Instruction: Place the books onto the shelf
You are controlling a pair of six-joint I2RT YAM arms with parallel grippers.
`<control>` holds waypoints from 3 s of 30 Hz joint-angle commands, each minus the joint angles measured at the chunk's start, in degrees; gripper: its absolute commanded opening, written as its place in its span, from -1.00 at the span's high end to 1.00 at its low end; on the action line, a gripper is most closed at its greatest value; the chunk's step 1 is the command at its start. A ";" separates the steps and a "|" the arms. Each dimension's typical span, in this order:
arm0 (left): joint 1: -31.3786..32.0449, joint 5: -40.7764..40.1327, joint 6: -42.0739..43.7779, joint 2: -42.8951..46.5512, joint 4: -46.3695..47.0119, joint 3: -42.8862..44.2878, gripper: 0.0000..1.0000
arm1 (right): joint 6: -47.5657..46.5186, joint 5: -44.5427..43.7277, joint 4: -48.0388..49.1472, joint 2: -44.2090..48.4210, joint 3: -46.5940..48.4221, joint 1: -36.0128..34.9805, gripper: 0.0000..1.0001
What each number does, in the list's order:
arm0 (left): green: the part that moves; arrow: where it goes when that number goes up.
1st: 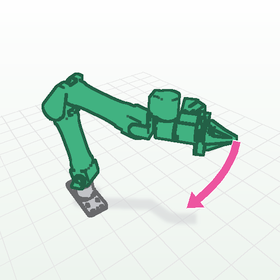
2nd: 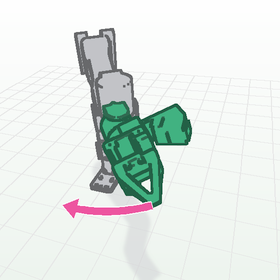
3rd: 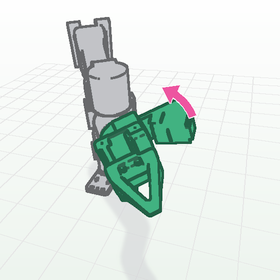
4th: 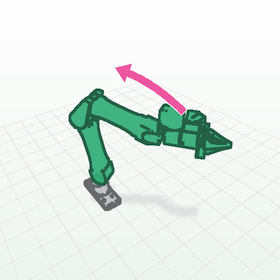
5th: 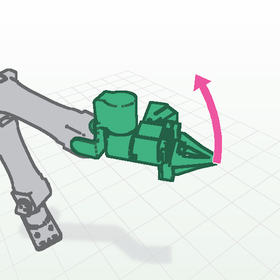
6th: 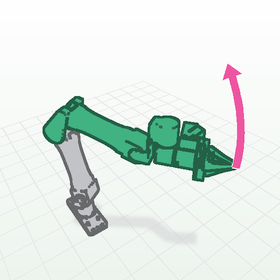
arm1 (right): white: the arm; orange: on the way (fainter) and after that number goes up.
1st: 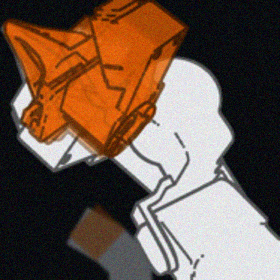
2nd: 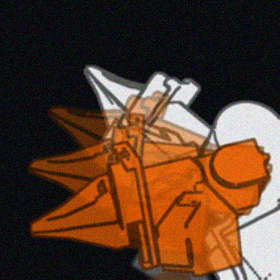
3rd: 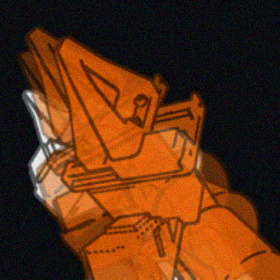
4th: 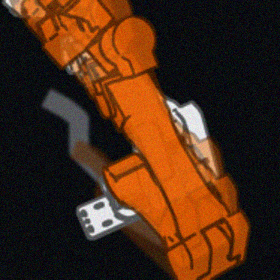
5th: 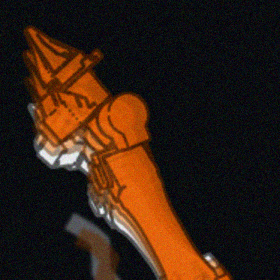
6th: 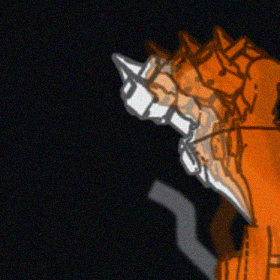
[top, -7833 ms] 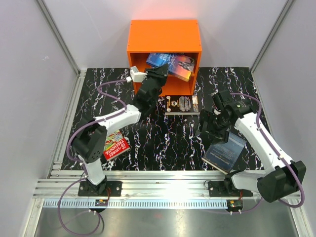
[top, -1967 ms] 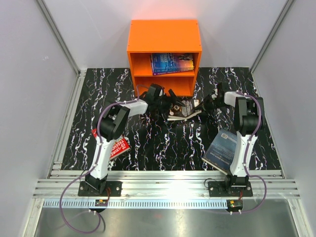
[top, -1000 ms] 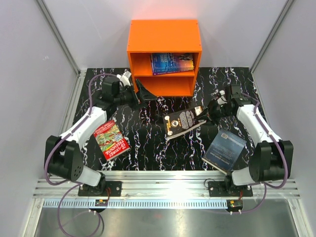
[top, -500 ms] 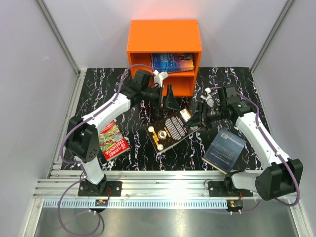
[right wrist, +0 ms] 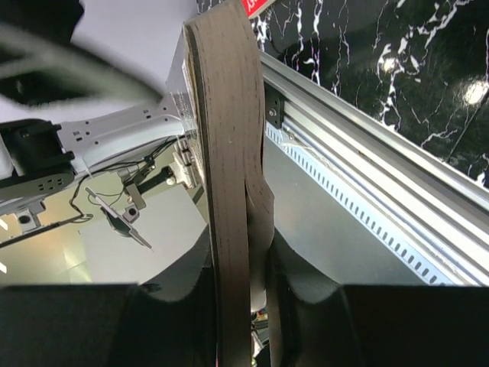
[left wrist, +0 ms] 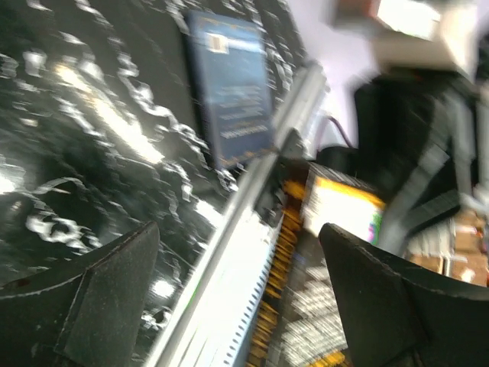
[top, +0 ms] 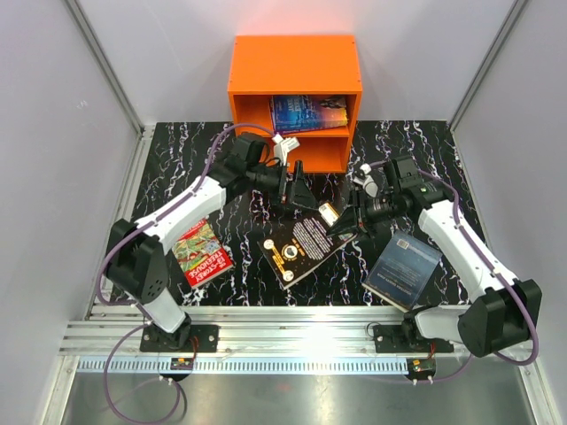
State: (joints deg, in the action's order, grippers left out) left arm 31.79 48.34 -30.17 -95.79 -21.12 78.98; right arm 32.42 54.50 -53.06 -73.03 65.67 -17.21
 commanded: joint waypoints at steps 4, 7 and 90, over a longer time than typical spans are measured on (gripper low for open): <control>-2.25 9.23 -4.10 5.61 5.47 -2.43 -0.75 | -0.34 2.54 4.98 -0.88 4.46 -0.80 1.00; -2.09 12.56 -7.16 4.82 8.81 -2.25 -0.75 | -0.43 2.28 4.81 -1.32 5.17 -1.16 1.00; -3.49 -65.98 -35.68 -24.53 -22.52 28.57 -0.97 | -2.63 -24.36 -11.98 -2.20 2.71 -1.07 -0.99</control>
State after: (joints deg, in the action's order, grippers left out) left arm 28.67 -3.70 -74.89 -124.64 -22.28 98.37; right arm 29.80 27.66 -67.75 -74.96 68.86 -18.35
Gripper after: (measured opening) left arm 0.985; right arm 0.994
